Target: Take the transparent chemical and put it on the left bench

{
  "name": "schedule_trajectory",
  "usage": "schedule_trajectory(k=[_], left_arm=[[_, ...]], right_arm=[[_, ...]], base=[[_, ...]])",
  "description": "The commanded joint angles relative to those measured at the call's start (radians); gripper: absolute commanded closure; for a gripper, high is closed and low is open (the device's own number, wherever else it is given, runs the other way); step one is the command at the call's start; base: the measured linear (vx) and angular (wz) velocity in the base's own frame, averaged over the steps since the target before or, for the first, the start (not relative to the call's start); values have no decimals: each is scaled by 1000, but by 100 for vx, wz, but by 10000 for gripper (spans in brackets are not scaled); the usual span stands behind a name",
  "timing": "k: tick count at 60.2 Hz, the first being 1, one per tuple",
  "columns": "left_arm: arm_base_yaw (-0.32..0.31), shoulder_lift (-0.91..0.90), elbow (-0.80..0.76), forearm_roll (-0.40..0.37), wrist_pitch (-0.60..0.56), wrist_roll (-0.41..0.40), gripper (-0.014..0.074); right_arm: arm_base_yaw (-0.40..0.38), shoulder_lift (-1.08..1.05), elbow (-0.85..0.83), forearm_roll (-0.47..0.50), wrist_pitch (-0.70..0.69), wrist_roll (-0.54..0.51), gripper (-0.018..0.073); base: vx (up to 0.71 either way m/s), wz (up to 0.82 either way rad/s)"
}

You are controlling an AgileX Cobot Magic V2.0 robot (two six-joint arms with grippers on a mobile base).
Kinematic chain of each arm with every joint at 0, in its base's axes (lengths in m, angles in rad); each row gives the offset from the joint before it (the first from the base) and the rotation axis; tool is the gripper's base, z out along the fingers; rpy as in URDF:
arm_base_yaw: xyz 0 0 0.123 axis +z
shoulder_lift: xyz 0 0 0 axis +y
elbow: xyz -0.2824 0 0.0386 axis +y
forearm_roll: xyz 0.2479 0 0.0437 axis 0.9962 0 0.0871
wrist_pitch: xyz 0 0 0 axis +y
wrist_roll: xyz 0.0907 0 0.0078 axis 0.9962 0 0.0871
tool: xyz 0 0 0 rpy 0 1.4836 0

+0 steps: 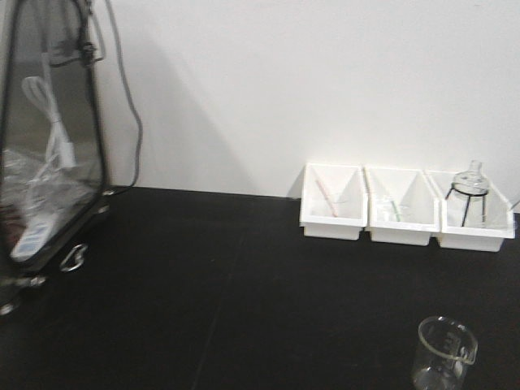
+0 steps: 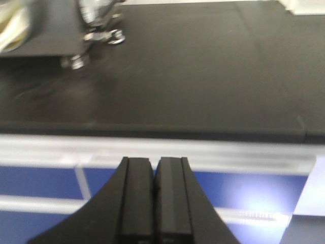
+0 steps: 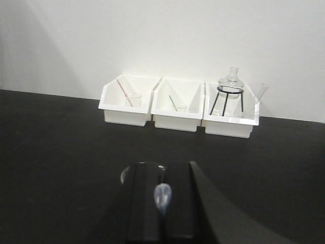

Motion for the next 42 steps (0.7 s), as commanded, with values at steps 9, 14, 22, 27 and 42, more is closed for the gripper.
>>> schedule_trajectory(k=[9,14,22,27,42], left_arm=[[-2,-19,16,-1,-78,-8,600],[-2,-19,16,-1,-78,-8,600],[-2,-19,16,-1,-78,-8,600],[-2,-19,16,-1,-78,-8,600],[-2,-19,16,-1,-78,-8,600]], right_arm=[[-3,7,-31,-6,-70,-2,559],[-3,7,-31,-6,-70,-2,559],[-3,7,-31,-6,-70,-2,559],[-3,7,-31,-6,-70,-2,559],[-3,7,-31,-6,-70,-2,559]], base=[[32,-34],[30,-29],[28,-25],[26,-23],[20,-17]])
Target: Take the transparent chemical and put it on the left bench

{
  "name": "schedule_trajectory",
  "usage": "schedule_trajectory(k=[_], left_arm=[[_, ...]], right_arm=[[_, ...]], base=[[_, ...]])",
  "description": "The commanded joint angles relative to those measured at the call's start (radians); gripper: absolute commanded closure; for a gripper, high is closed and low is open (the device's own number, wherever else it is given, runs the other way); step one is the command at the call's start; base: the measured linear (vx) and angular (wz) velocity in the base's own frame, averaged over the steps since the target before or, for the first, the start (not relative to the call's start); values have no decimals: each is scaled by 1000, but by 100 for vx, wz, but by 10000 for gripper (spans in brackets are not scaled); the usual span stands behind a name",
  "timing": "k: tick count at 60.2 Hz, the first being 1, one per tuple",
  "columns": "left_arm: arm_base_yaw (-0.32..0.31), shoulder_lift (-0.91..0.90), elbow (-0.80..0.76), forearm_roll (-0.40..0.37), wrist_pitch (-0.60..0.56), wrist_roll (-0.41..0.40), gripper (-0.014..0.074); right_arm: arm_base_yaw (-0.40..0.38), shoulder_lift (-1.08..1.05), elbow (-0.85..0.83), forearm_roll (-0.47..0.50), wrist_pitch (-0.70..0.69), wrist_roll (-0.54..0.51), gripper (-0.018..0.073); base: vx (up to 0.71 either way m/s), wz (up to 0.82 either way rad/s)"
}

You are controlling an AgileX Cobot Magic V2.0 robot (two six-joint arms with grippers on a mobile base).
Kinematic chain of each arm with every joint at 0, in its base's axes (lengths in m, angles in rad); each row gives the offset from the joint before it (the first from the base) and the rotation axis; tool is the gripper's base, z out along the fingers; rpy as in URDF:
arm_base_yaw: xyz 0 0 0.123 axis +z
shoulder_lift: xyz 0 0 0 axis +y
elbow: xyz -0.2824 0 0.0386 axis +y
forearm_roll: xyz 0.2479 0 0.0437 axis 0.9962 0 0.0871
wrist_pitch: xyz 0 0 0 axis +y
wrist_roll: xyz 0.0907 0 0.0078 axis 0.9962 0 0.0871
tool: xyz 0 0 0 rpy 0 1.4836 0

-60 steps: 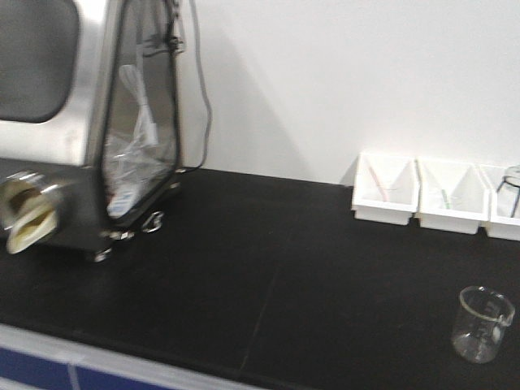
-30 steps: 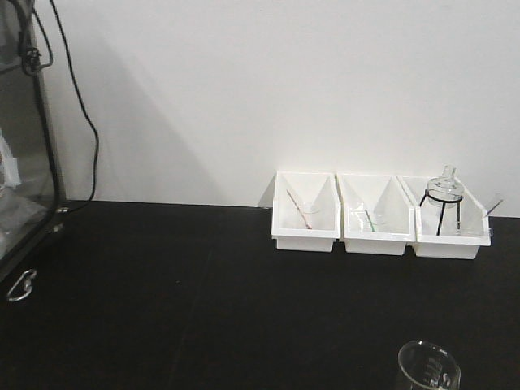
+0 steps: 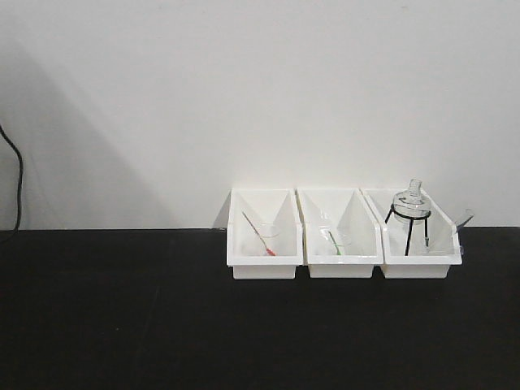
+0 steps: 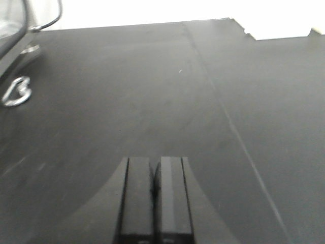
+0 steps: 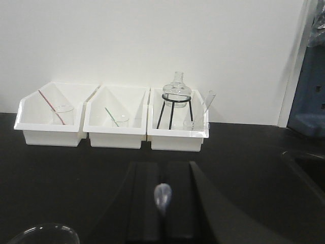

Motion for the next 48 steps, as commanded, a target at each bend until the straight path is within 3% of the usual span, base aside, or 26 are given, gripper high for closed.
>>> schedule_trajectory(k=[1,29,40,48], left_arm=[[-2,-19,16,-1,-78,-8,600],[-2,-19,16,-1,-78,-8,600],[-2,-19,16,-1,-78,-8,600],[-2,-19,16,-1,-78,-8,600]], right_arm=[[-3,7,-31,-6,-70,-2,559],[-3,7,-31,-6,-71,-2,559],[-3,7,-31,7,-116,16,559],[-4,54,-38,52,-257,68,559]], base=[[16,-11],[7,-2],[0,0],[0,0]])
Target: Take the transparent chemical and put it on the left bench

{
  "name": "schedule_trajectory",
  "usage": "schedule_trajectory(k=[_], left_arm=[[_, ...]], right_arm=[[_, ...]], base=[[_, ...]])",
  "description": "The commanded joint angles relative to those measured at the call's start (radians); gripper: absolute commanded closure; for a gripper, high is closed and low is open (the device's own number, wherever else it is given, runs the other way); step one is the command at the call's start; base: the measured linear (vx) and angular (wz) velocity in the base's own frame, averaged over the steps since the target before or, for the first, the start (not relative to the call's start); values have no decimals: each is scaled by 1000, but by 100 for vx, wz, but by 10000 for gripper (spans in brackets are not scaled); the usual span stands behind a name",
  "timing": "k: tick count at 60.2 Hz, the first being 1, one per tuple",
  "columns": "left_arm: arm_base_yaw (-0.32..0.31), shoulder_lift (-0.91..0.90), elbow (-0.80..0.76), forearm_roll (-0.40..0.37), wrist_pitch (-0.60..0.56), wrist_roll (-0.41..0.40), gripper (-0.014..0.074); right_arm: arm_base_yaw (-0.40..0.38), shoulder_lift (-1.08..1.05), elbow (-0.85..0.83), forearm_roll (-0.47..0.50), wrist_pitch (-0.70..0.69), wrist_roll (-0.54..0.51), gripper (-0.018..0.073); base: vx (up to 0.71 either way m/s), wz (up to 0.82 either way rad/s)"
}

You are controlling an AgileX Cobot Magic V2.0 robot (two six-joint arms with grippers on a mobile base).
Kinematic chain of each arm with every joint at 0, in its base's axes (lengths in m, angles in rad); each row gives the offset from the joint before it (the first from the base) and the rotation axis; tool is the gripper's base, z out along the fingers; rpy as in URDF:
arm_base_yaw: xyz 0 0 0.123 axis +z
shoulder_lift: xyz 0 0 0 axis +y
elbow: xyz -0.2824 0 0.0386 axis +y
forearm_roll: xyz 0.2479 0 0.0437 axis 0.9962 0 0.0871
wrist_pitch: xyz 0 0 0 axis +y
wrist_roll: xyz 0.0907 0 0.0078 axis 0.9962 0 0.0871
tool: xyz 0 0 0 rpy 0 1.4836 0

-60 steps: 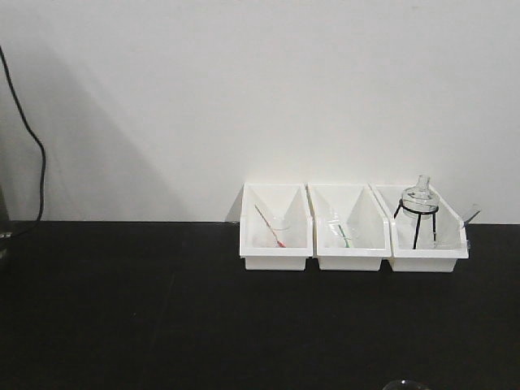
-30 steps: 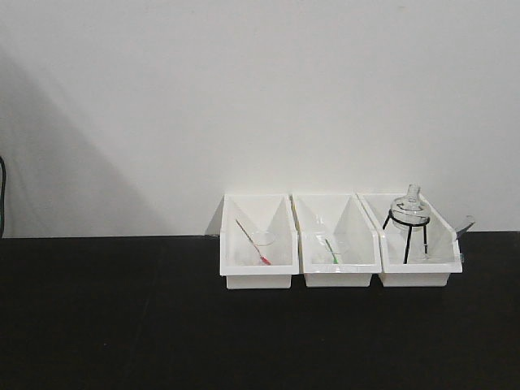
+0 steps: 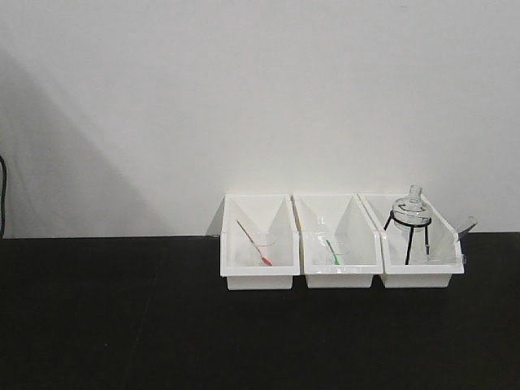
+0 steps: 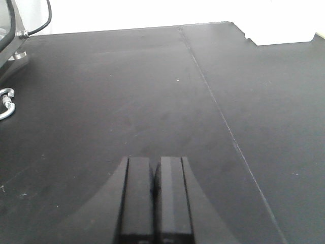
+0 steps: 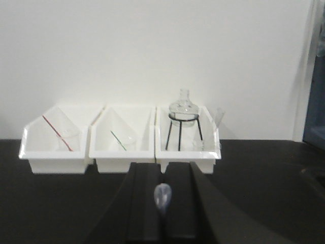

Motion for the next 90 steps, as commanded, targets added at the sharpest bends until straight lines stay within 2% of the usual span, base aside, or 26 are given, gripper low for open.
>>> schedule_trajectory(k=[1,8,12,17,18,26,29,33,46,52,58,70,76,82,90], left_arm=[[-2,-19,16,-1,-78,-8,600],[-2,-19,16,-1,-78,-8,600],[-2,-19,16,-1,-78,-8,600],[-2,-19,16,-1,-78,-8,600],[-2,-19,16,-1,-78,-8,600],[-2,-19,16,-1,-78,-8,600],[-2,-19,16,-1,-78,-8,600],[-2,-19,16,-1,-78,-8,600],[-2,-19,16,-1,-78,-8,600],[-2,-19,16,-1,-78,-8,600],[-2,-19,16,-1,-78,-8,600],[-2,-19,16,-1,-78,-8,600],[-2,-19,16,-1,-78,-8,600],[-2,-19,16,-1,-78,-8,600],[-2,-19,16,-1,-78,-8,600]], right_arm=[[-4,57,-44,24,-195,37,559],[-4,184,-94,12,-274,89,559],[-3,271,-131,-28,-322,132,559],[-2,377,-169,-145,-410,201,559],[-2,413,-177,-203,-453,242,559],[-2,562,-201,-485,-616,466,559],[-2,614,-202,-580,-639,519,559],[-2,659,-200,-645,-631,559,559],[-3,746,-194,-651,-600,543,554],[-3,782,-194,-657,-585,529,513],[-3,812,-194,-658,-586,529,423],[-3,847,-194,-663,-610,529,137],[-3,847,-194,-663,-622,529,41],[-3,847,-194,-666,-625,529,1],[-3,847,-194,-680,-639,516,6]], base=[[0,0],[0,0],[0,0],[0,0],[0,0],[0,0],[0,0],[0,0],[0,0],[0,0],[0,0],[0,0],[0,0],[0,0],[0,0]])
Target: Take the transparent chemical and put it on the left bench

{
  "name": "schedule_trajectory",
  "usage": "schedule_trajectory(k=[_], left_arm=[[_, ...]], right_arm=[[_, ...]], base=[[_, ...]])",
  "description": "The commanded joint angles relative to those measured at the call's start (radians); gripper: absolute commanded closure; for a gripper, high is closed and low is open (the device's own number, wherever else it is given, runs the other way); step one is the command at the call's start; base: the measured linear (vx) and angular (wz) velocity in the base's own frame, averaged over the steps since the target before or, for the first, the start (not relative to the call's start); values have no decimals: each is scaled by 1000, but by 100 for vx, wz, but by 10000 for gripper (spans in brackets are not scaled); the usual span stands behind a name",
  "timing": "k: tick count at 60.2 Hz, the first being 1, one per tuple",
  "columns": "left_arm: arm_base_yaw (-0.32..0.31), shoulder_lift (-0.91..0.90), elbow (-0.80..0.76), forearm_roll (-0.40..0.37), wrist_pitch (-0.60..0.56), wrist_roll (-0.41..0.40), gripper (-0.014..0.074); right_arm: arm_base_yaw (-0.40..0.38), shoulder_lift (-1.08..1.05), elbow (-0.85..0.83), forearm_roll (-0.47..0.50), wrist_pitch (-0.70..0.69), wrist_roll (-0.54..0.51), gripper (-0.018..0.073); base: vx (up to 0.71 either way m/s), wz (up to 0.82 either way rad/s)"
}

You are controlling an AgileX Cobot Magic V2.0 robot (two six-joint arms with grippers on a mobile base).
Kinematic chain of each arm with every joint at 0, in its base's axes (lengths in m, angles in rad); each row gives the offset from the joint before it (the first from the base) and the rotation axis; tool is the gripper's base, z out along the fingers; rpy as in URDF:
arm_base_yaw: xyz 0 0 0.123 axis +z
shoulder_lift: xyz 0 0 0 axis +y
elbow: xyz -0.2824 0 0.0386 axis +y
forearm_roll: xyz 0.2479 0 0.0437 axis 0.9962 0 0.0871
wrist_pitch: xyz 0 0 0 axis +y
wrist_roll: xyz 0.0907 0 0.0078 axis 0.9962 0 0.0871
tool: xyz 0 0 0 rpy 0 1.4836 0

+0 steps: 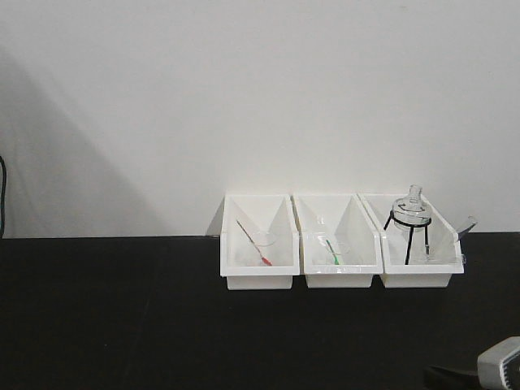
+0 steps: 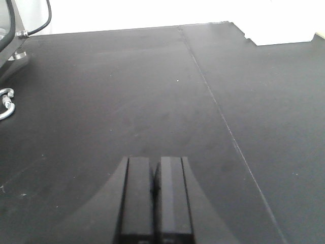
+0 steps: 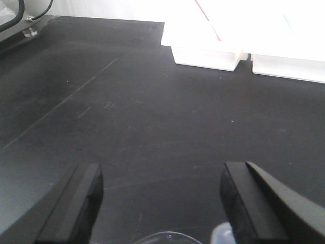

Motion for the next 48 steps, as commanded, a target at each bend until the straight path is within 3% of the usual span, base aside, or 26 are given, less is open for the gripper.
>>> schedule_trajectory(k=[1,12,28,38,45,48], left_arm=[[-2,-19,16,-1,-78,-8,600],[-2,-19,16,-1,-78,-8,600],[-2,-19,16,-1,-78,-8,600],[-2,-19,16,-1,-78,-8,600],[-2,-19,16,-1,-78,-8,600],[-2,-19,16,-1,-78,-8,600]], right_arm=[[-3,-14,-26,7,-74,-26,8],[-4,-17,-26,-21,-97,-122,38],[-5,-154,-26,175,-49,-164,130],[-4,-333,-26,165,205,-15,324],[-4,-500,-26,8,402,151,543],[-4,-564,-26,-65,449,209,573]], base=[[0,0],[0,0],[0,0],[0,0],[0,0],[0,0]])
